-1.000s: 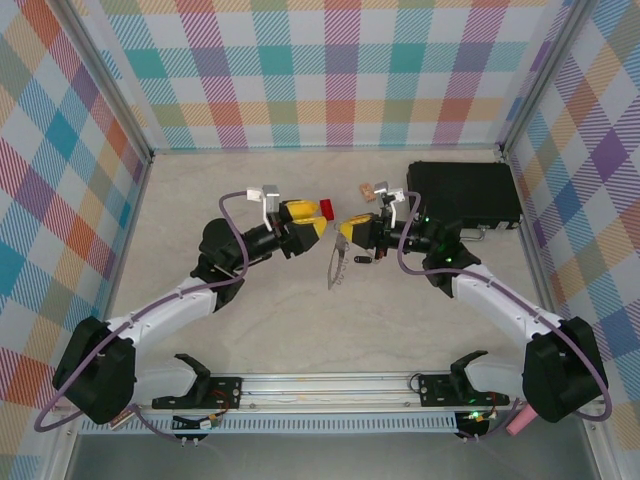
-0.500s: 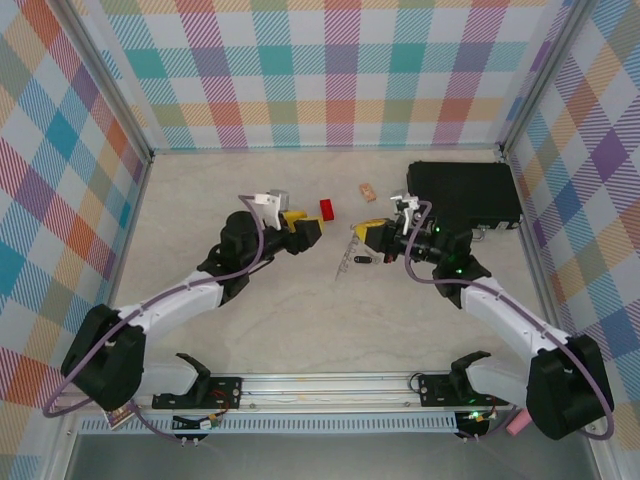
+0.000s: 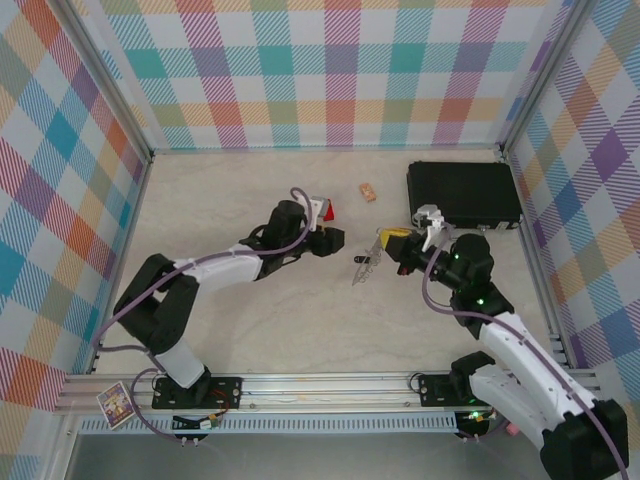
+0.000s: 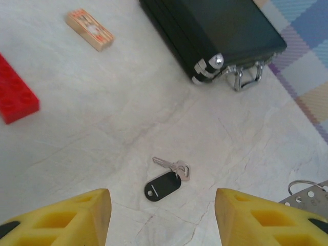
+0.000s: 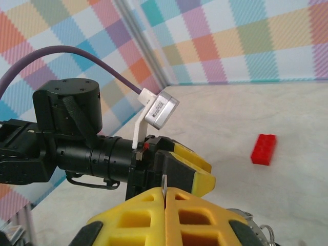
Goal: Put the keys on the keyring
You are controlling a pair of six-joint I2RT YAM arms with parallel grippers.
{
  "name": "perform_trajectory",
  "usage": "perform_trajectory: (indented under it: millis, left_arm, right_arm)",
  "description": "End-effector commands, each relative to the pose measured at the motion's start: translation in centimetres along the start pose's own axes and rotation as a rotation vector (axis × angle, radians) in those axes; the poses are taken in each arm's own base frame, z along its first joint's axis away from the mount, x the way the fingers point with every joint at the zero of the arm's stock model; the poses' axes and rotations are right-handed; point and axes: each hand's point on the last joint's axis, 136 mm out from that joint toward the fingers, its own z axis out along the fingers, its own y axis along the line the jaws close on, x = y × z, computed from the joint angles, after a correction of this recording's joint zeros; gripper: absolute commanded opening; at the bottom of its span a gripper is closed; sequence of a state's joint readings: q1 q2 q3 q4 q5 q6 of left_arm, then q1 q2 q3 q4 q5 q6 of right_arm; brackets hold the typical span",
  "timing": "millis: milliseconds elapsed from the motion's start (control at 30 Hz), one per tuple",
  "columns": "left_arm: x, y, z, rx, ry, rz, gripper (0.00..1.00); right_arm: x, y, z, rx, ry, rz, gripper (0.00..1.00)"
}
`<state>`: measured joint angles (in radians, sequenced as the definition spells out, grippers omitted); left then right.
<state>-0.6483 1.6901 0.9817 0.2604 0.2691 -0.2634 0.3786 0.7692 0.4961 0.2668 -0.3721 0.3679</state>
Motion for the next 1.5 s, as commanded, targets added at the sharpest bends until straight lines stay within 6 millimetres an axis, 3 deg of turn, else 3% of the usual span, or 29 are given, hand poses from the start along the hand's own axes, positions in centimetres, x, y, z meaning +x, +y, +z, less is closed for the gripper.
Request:
perform_trajectory:
  millis: [0, 300, 533, 900, 1467]
  left_arm:
    - [1.4, -1.6, 1.5, 0.050, 0.094, 0.081, 0.53]
    - [4.1, -4.4, 5.3, 0.128, 0.247, 0.200, 0.42]
    - [6.2, -5.0, 7.8, 0.147, 0.344, 0.241, 0.35]
    - [7.5, -3.8, 10.8, 0.088, 0.390, 0.307, 0.36]
    - [8.4, -2.8, 12.3, 0.051, 0.434, 0.336, 0.37]
  right_arm:
    - [0.0, -2.0, -1.7, 0.138, -0.050, -0.023, 0.00]
    - [0.4, -2.5, -3.1, 0.194, -0.058, -0.028, 0.00]
    - [0.6, -2.9, -3.1, 0.210, -0.054, -0.019, 0.00]
    - [0.5, -3.0, -3.0, 0.208, -0.057, -0.012, 0.00]
    - [0.8, -2.7, -2.8, 0.176, -0.052, 0.002, 0.00]
